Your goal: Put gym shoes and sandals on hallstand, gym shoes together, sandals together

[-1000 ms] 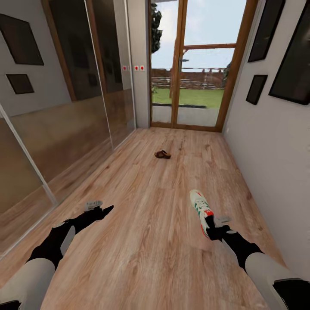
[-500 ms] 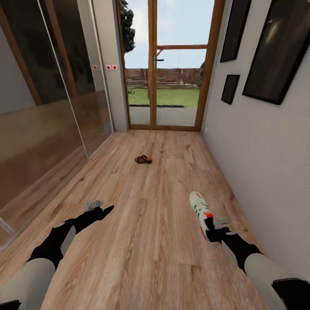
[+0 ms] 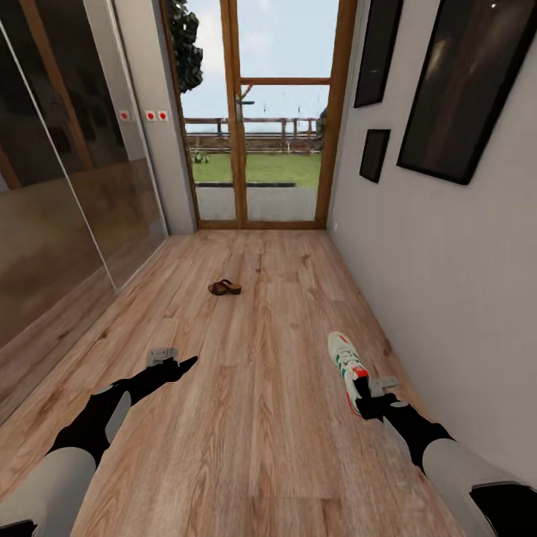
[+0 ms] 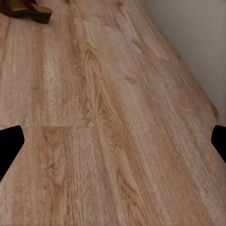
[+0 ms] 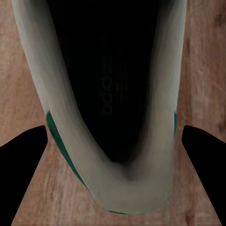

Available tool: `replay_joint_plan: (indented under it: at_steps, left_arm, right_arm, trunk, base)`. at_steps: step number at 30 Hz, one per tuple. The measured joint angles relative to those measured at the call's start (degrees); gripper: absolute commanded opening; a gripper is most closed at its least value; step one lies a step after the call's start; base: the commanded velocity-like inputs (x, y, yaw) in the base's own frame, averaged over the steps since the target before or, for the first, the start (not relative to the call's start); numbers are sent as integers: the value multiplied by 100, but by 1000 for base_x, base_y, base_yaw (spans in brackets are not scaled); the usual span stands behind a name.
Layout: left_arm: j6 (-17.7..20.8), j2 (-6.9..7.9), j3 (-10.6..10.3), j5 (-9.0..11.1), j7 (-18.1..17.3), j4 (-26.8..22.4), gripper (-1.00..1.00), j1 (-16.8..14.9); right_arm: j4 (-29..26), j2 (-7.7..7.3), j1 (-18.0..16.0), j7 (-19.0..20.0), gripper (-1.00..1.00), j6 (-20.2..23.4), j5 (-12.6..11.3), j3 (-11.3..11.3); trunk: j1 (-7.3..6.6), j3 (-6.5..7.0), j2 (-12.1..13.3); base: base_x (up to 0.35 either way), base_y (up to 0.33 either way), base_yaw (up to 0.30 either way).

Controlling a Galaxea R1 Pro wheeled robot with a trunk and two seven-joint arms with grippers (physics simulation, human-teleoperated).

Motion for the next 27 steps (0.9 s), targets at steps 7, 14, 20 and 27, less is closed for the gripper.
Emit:
replay_joint_plan:
  at_steps: [7, 14, 20, 27]
  left_arm:
    - [0, 0, -1, 2, 0, 0, 100, 0]
    - [0, 1, -27, -1, 0, 5, 100, 1]
    - [0, -3, -35, 0, 0, 6, 100, 1]
    - [0, -12, -44, 0, 1, 7, 100, 1]
  right_arm:
    - [1, 0, 0, 1, -100, -7, 0, 0]
    - [7, 1, -1, 0, -100, -8, 0, 0]
    - [9, 5, -1, 0, -100, -9, 0, 0]
    - [9, 9, -1, 0, -100, -9, 0, 0]
  trunk:
    - [0, 0, 0]
    - [0, 0, 0]
    - [0, 0, 0]
    - [0, 0, 0]
  base:
    - [350, 0, -7]
    - [350, 0, 56]
    - [350, 0, 243]
    - [350, 0, 289]
